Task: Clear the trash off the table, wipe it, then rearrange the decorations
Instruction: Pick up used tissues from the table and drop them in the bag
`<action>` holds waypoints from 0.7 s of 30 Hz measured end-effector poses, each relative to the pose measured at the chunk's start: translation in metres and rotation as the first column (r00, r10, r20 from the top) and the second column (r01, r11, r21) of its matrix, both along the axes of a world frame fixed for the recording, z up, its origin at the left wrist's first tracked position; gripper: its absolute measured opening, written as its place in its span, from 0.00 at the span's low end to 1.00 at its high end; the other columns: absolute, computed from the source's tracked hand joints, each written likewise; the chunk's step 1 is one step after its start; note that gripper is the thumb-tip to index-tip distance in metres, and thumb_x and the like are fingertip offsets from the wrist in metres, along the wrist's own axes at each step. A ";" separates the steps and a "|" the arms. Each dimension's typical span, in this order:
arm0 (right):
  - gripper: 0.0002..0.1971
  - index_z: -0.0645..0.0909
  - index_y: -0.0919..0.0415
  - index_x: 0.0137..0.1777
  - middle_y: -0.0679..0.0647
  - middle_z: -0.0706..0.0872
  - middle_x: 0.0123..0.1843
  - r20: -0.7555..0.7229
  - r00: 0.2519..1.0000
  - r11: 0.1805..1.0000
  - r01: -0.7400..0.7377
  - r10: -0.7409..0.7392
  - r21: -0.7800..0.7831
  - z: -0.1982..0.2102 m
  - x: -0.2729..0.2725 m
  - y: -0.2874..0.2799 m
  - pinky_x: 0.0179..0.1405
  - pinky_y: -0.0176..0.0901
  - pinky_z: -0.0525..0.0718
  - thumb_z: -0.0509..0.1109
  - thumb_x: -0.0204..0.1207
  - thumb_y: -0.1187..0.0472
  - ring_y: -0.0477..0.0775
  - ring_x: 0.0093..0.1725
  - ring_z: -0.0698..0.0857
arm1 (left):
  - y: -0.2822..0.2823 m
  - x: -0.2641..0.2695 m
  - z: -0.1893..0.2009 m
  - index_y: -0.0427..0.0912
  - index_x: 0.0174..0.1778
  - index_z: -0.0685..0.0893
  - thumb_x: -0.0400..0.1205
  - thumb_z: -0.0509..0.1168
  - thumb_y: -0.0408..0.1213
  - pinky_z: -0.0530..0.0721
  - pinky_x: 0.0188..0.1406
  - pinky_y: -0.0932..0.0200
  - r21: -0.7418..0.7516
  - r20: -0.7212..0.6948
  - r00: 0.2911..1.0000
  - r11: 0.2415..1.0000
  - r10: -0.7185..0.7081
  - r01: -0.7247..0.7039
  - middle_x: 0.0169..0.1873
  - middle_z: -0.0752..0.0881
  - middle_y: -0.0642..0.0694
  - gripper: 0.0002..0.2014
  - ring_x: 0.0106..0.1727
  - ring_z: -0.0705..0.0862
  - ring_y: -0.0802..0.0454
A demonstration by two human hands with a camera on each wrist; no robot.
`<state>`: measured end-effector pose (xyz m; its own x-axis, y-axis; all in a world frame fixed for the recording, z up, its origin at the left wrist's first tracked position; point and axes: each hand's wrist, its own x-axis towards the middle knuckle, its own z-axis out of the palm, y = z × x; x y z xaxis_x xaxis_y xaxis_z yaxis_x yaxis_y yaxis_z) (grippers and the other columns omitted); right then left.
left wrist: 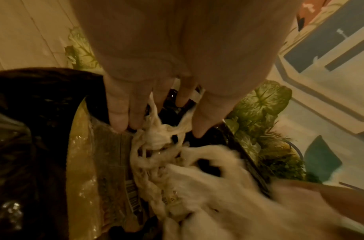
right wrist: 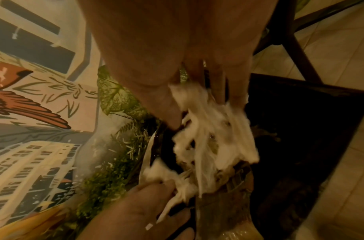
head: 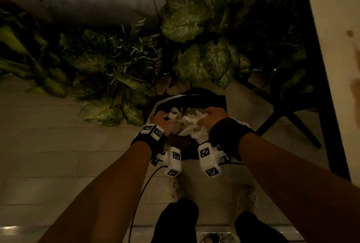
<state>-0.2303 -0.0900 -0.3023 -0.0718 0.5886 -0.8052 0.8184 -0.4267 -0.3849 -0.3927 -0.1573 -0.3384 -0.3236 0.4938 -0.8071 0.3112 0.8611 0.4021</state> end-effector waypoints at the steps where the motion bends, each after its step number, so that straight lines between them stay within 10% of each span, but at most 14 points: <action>1: 0.31 0.70 0.57 0.75 0.58 0.75 0.74 -0.032 0.999 0.999 0.022 -0.024 -0.045 0.005 0.001 -0.002 0.65 0.54 0.81 0.74 0.72 0.56 0.64 0.67 0.79 | -0.002 -0.001 0.002 0.43 0.76 0.67 0.75 0.72 0.40 0.78 0.62 0.52 0.014 0.020 0.997 0.997 0.072 -0.072 0.69 0.75 0.45 0.33 0.68 0.76 0.40; 5: 0.17 0.82 0.57 0.58 0.55 0.82 0.56 -0.137 0.990 0.999 -0.043 0.046 0.022 0.046 0.015 0.002 0.59 0.46 0.80 0.73 0.72 0.52 0.61 0.60 0.81 | -0.002 -0.005 0.036 0.41 0.72 0.71 0.71 0.73 0.37 0.80 0.65 0.40 0.080 0.008 0.985 0.982 0.170 -0.170 0.68 0.78 0.39 0.33 0.65 0.79 0.35; 9: 0.12 0.85 0.60 0.56 0.56 0.86 0.59 -0.168 0.964 0.969 -0.177 0.206 0.174 0.114 0.032 0.015 0.45 0.32 0.75 0.70 0.76 0.57 0.56 0.60 0.83 | 0.018 -0.002 0.100 0.41 0.41 0.82 0.70 0.70 0.32 0.88 0.48 0.39 0.224 -0.056 0.989 0.967 0.134 -0.118 0.43 0.88 0.34 0.06 0.45 0.88 0.34; 16: 0.08 0.86 0.58 0.50 0.49 0.84 0.43 -0.210 0.880 0.838 -0.298 0.427 0.457 0.255 0.114 0.041 0.45 0.40 0.78 0.72 0.74 0.57 0.48 0.44 0.82 | 0.065 0.070 0.238 0.42 0.38 0.85 0.76 0.70 0.31 0.84 0.25 0.57 0.474 -0.095 0.995 0.880 0.004 0.042 0.32 0.87 0.40 0.03 0.28 0.85 0.46; 21: 0.05 0.87 0.57 0.46 0.48 0.84 0.41 -0.050 0.927 0.753 -0.270 0.372 0.600 0.306 0.221 0.069 0.39 0.31 0.70 0.74 0.72 0.59 0.43 0.38 0.78 | 0.109 0.156 0.296 0.42 0.40 0.84 0.78 0.69 0.31 0.83 0.30 0.55 0.613 -0.106 0.984 0.770 -0.142 0.177 0.30 0.85 0.42 0.03 0.27 0.83 0.48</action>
